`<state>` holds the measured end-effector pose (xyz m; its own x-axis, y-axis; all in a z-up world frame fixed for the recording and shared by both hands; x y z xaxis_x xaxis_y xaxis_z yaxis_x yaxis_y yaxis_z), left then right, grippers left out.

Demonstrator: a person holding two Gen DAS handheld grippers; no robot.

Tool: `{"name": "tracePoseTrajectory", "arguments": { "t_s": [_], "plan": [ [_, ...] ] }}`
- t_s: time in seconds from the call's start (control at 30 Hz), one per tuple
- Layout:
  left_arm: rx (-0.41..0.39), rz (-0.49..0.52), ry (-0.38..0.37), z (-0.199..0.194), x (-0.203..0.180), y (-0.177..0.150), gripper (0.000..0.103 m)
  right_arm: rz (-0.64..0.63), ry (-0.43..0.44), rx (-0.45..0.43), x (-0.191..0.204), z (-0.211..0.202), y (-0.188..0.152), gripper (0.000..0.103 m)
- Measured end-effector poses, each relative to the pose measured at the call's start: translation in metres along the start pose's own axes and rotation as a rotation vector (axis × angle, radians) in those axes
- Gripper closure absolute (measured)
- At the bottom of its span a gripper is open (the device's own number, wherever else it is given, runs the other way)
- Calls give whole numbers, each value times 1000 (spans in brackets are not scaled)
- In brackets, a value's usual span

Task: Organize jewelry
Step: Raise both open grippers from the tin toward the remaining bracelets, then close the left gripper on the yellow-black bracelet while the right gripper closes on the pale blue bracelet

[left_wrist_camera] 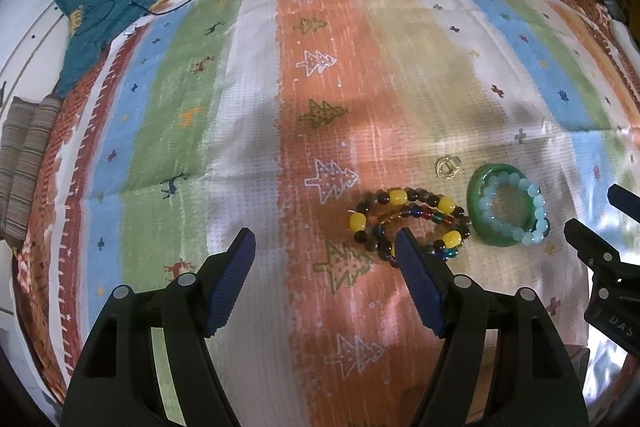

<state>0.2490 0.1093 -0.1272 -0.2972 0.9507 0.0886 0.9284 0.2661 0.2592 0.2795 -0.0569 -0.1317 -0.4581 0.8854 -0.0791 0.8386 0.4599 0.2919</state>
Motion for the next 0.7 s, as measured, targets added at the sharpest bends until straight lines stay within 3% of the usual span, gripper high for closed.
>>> {"name": "tracePoseTrajectory", "arguments": {
  "t_s": [0.23, 0.33, 0.5, 0.7],
  "plan": [
    [29, 11, 23, 16, 0, 7, 31, 18, 47, 38, 0, 9, 4, 28],
    [48, 7, -2, 23, -2, 11, 31, 15, 40, 40, 1, 12, 7, 28],
    [60, 25, 20, 33, -7, 15, 31, -3, 29, 48, 5, 20, 11, 29],
    [84, 34, 32, 48, -6, 20, 31, -11, 22, 68, 7, 29, 15, 41]
  ]
}}
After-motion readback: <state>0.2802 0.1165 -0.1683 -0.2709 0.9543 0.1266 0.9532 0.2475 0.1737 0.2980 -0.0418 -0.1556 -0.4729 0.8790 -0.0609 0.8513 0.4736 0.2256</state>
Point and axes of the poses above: each gripper's, at about its wrist camera, not at the fingertips, and z roughly the way its jaws point, x to its left, y to its top, the point moved 1 cm from there along z, roughly the way its jaws point, and after that the axes turned 7 degrees about x, right-handed, at the moved point
